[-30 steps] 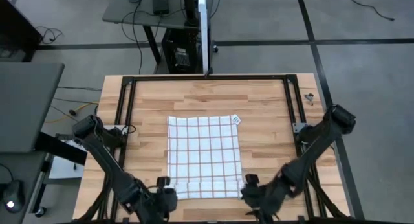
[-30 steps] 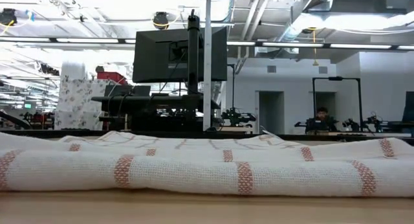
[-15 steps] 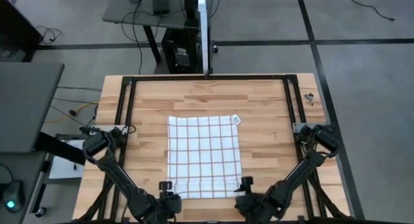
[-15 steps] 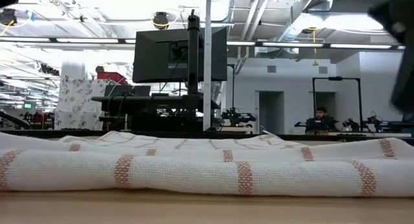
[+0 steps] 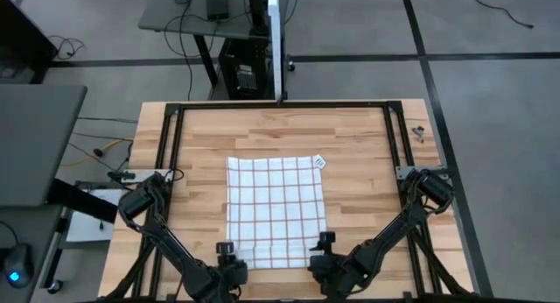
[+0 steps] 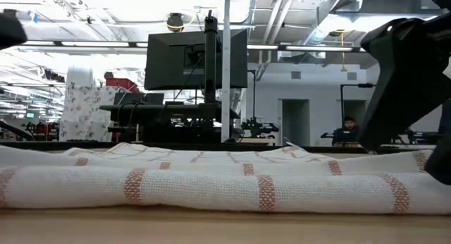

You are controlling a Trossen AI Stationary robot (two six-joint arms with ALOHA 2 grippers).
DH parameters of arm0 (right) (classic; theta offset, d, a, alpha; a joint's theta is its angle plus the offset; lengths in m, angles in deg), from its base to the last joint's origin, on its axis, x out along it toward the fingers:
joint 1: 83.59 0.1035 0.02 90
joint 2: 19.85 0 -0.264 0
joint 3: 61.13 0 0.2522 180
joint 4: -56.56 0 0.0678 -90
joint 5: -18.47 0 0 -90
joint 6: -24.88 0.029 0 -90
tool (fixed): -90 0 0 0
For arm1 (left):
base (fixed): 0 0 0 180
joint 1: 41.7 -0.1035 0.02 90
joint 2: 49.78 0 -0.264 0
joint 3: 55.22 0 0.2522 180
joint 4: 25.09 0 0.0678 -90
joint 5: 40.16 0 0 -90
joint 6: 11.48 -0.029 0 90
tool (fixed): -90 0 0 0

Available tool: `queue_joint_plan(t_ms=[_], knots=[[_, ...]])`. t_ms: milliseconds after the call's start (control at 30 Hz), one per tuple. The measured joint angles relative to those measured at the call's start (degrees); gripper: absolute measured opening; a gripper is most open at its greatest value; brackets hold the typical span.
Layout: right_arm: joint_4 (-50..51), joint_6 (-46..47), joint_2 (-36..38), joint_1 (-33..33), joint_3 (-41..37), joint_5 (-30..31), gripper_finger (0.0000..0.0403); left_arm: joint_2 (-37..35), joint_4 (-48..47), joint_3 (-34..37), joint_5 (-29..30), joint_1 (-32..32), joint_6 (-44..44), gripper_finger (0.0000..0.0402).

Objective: Roll towel
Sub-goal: Roll the white towel

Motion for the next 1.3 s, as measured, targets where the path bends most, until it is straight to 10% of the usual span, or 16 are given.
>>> queue_joint_plan(t_ms=[400, 1300], knots=[[0.95, -5.86, 0.04, 0.55, -0.02, -0.84, 0.0260, -0.03, 6.00, 1.88, 0.53, 0.05, -1.25, 0.0210], [-2.97, -3.01, 0.35, 1.35, -4.98, -2.79, 0.0260, -0.23, 8.31, 4.65, 1.57, -0.24, -4.97, 0.0205]])
